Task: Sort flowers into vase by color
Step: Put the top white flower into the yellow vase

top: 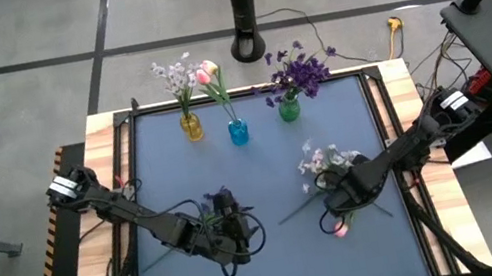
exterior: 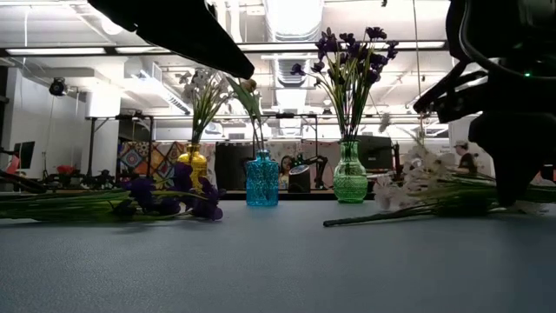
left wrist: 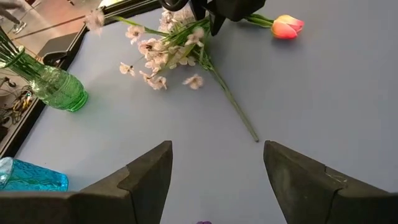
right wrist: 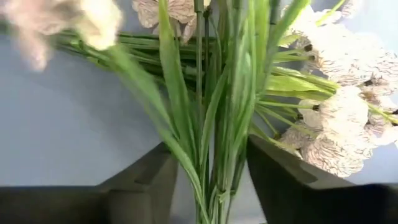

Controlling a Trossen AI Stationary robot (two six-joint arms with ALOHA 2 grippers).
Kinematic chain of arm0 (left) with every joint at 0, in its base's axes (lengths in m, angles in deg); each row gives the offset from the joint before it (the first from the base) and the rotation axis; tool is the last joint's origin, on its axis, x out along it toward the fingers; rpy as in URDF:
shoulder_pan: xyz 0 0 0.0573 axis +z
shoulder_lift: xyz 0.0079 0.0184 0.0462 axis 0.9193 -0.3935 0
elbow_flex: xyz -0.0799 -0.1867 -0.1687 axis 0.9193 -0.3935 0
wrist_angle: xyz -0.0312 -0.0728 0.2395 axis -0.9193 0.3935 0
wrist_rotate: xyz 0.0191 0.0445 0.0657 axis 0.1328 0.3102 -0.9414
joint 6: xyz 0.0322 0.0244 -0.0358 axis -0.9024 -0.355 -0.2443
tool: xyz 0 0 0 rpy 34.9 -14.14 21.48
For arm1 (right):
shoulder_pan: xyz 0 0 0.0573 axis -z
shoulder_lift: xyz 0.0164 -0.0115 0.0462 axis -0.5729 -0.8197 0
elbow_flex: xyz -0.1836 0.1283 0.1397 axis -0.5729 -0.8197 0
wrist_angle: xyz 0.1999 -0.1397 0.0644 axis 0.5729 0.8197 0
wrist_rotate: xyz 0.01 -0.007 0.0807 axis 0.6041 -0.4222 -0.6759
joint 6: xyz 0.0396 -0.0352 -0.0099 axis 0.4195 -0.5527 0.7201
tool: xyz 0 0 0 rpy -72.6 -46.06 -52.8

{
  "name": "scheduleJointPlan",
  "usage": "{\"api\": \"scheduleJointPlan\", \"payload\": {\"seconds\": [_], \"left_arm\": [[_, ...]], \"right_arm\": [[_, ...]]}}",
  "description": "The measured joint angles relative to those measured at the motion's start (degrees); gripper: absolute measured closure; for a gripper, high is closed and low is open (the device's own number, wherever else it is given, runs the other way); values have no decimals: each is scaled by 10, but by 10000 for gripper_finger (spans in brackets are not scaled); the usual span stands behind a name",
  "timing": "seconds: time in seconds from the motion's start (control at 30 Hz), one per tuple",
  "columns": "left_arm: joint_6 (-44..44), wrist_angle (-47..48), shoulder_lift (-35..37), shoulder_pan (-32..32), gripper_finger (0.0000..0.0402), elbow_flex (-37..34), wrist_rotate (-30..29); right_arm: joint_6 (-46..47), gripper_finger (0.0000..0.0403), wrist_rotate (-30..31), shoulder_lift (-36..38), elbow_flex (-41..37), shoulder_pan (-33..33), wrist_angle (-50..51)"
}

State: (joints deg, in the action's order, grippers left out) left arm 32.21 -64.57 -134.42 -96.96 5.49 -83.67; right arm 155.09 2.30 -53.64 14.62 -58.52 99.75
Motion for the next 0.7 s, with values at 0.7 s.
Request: {"api": "scheduleJointPlan", "payload": {"seconds": [0.7], "left_arm": [[-13,-26,-1,0,166,0,90]], "right_arm": [[1,376,24,24,88,0,137]]}}
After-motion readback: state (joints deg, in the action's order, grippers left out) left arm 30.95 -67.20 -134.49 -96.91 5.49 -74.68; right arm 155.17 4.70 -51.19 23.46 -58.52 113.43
